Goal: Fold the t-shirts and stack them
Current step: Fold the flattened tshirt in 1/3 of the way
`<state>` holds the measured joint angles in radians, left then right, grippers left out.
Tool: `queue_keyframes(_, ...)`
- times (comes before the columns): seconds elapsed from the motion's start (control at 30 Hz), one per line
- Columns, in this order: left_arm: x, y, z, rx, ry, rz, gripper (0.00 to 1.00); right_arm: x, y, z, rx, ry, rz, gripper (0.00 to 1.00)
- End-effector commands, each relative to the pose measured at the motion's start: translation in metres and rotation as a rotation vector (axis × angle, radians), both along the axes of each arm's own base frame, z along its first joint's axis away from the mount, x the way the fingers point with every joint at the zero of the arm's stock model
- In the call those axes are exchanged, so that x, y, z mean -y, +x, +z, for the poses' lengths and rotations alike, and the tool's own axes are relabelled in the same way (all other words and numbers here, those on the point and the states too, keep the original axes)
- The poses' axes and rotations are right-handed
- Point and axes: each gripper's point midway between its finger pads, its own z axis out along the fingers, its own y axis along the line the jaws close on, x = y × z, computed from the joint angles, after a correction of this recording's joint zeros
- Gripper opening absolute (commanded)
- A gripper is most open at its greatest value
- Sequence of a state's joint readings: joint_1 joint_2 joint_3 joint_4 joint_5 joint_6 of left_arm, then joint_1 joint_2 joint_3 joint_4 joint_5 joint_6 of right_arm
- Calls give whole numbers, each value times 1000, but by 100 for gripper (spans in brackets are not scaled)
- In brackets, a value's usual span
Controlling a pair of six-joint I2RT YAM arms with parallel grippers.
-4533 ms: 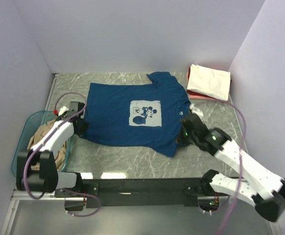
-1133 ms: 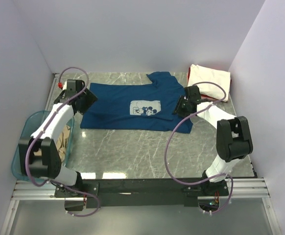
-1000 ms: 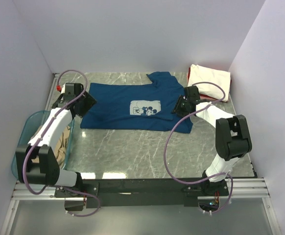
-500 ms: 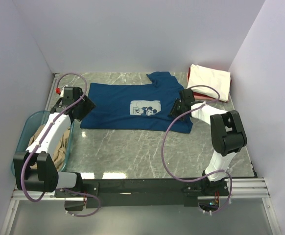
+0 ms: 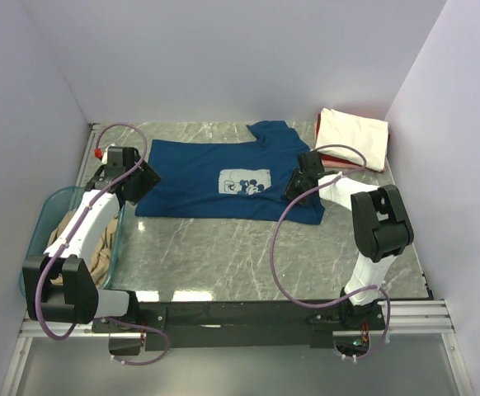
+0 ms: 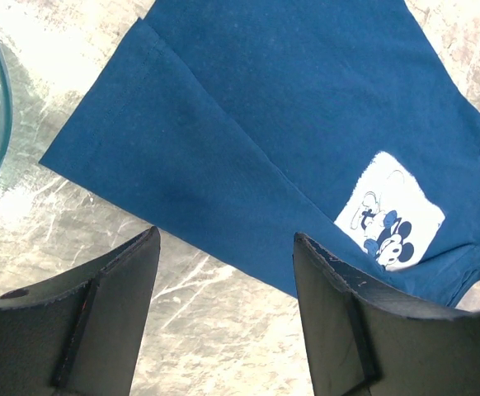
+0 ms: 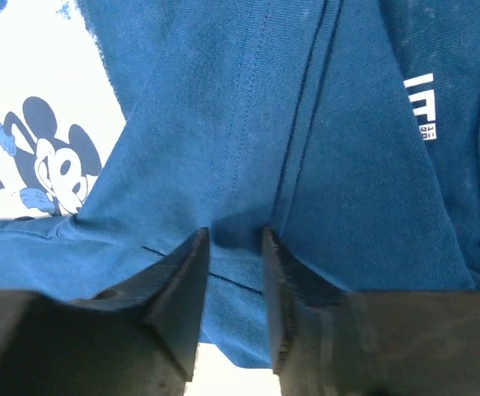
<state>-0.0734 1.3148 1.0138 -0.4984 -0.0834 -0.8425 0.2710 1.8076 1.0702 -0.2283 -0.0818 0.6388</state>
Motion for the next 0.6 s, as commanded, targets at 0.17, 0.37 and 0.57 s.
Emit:
queue_keyframes(0.17, -2, -2, 7, 26, 20, -12, 70, -4, 10, 9, 33, 1, -12, 11)
queue_keyframes(0.37, -2, -3, 6, 22, 16, -14, 70, -10, 27, 26, 61, 5, 0, 0)
queue_keyframes(0.57, -2, -3, 5, 18, 17, -16, 69, -17, 45, 43, 94, 16, 12, 0)
